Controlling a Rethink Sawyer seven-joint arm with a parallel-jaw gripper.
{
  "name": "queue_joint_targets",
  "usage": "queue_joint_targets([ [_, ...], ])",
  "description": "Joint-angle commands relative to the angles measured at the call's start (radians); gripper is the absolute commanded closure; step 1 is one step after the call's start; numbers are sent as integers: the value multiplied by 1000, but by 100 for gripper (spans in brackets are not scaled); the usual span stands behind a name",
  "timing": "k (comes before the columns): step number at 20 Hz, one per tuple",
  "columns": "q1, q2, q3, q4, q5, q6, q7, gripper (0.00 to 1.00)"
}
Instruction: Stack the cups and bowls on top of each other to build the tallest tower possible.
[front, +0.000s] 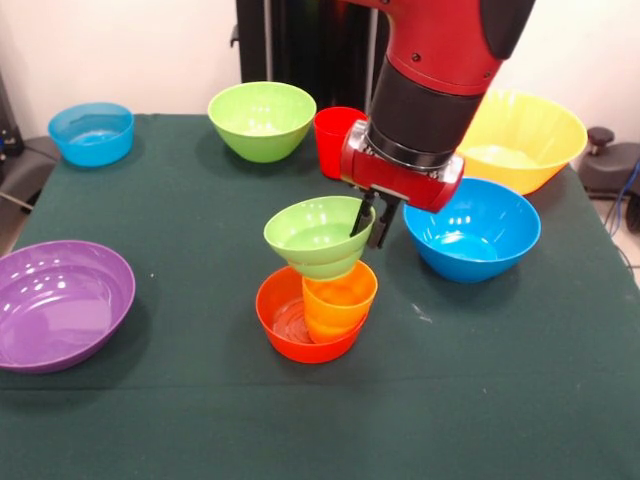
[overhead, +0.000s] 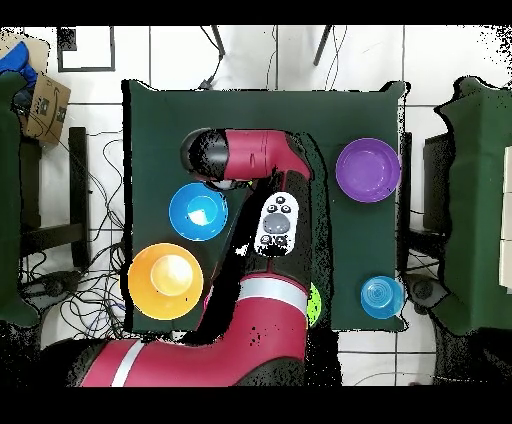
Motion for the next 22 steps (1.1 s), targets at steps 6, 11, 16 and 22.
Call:
queue_joint_targets([
  [6, -20, 48, 134, -76, -24, 130, -80, 100],
  [11, -4, 89, 117, -162, -16, 159, -23, 100],
  [16, 7, 116, 105, -207, -18, 169, 1, 100],
  [22, 20, 121, 99, -197, -12, 128, 27, 100],
])
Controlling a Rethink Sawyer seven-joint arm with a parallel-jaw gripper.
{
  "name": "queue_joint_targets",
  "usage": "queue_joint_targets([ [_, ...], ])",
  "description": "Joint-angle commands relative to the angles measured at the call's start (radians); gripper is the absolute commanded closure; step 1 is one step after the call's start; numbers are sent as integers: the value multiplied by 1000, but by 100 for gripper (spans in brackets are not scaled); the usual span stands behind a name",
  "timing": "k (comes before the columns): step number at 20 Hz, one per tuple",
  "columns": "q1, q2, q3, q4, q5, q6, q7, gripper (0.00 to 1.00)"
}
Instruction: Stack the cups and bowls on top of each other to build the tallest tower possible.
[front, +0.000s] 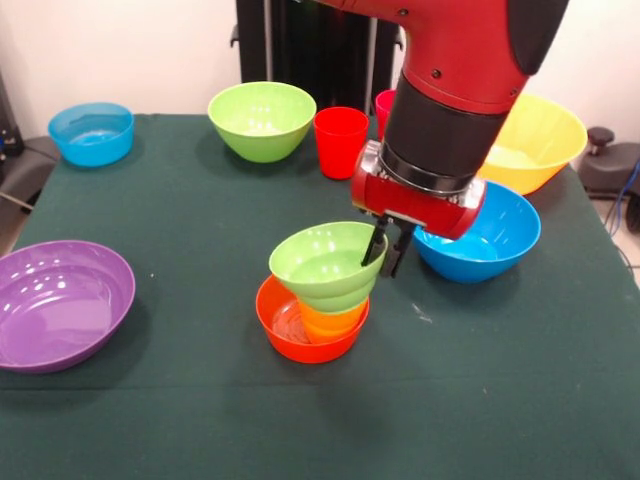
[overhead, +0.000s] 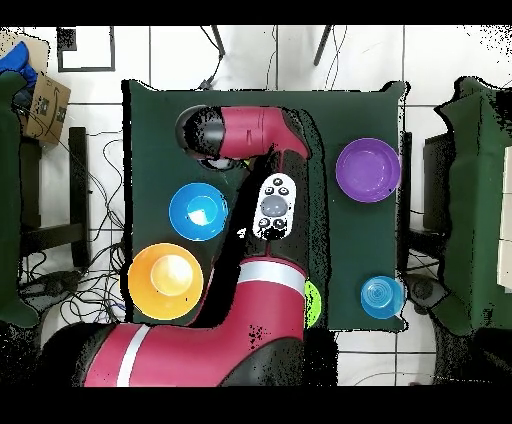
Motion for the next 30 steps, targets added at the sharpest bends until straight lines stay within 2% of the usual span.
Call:
queue_joint_targets([
  [1, 25, 64, 80, -39, -14, 69, 28, 100],
  [9, 54, 85, 22, -65, -33, 184, 36, 100],
  [13, 55, 93, 14, -75, -30, 197, 31, 100],
  [21, 61, 95, 3, -77, -31, 206, 33, 100],
  [30, 64, 87, -1, -45, -33, 155, 38, 100],
])
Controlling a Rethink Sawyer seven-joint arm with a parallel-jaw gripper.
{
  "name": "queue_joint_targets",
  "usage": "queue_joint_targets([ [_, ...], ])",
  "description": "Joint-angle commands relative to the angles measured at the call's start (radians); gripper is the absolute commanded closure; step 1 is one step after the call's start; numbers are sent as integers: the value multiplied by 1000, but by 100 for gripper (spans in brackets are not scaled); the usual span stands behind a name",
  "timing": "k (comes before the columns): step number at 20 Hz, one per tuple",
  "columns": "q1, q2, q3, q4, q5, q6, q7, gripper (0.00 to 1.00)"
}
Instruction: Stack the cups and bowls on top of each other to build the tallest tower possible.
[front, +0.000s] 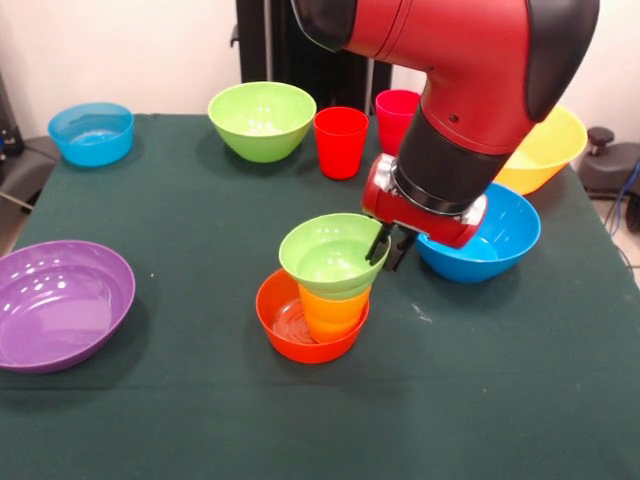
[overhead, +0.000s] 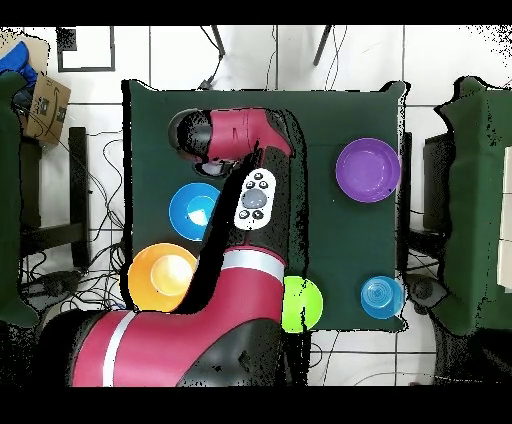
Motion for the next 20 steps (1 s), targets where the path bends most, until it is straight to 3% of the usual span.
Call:
queue_joint_targets([
  [1, 19, 8, 47, 8, -34, 24, 38, 100],
  [11, 29, 25, 23, -11, -44, 17, 41, 100],
  [12, 32, 27, 16, -16, -48, 17, 33, 0],
  [20, 38, 20, -5, -13, -50, 39, 8, 0],
])
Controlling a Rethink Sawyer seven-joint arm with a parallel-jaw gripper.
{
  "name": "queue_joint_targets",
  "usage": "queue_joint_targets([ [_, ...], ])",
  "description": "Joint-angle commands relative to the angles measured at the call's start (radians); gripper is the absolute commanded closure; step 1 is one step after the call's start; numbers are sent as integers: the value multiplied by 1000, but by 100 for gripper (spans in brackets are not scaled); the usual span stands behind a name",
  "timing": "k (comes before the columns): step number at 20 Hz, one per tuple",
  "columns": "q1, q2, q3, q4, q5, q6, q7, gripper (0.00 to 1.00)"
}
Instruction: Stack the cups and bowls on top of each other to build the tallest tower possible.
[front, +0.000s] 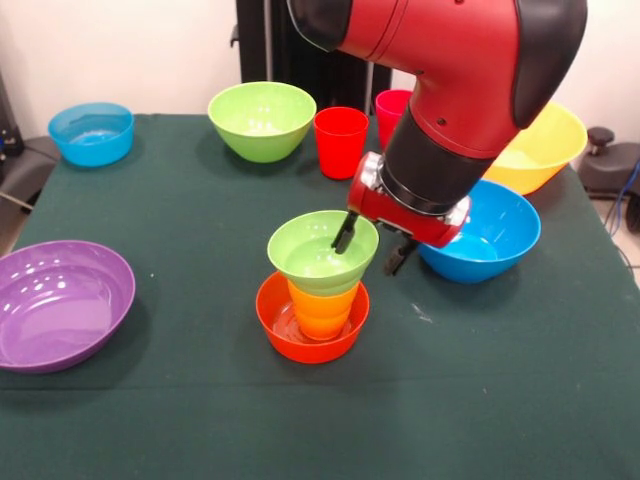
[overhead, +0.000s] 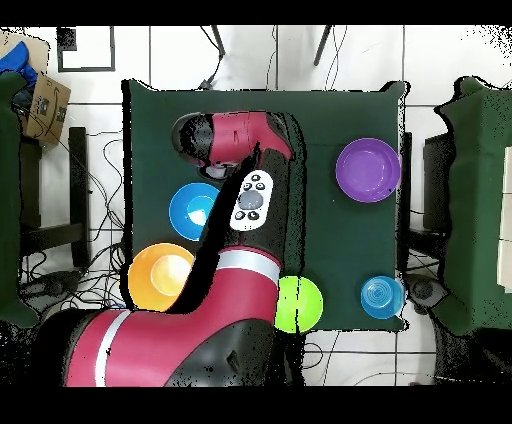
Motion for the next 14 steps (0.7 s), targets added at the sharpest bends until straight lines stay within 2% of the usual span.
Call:
queue_joint_targets([
  [1, 19, 5, 48, -18, -48, 41, 8, 0],
  [6, 18, 6, 47, -23, -44, 43, 7, 0],
  [10, 4, -12, 77, -16, -16, 17, 3, 0],
  [14, 13, -29, 59, -80, -24, 41, 2, 0],
])
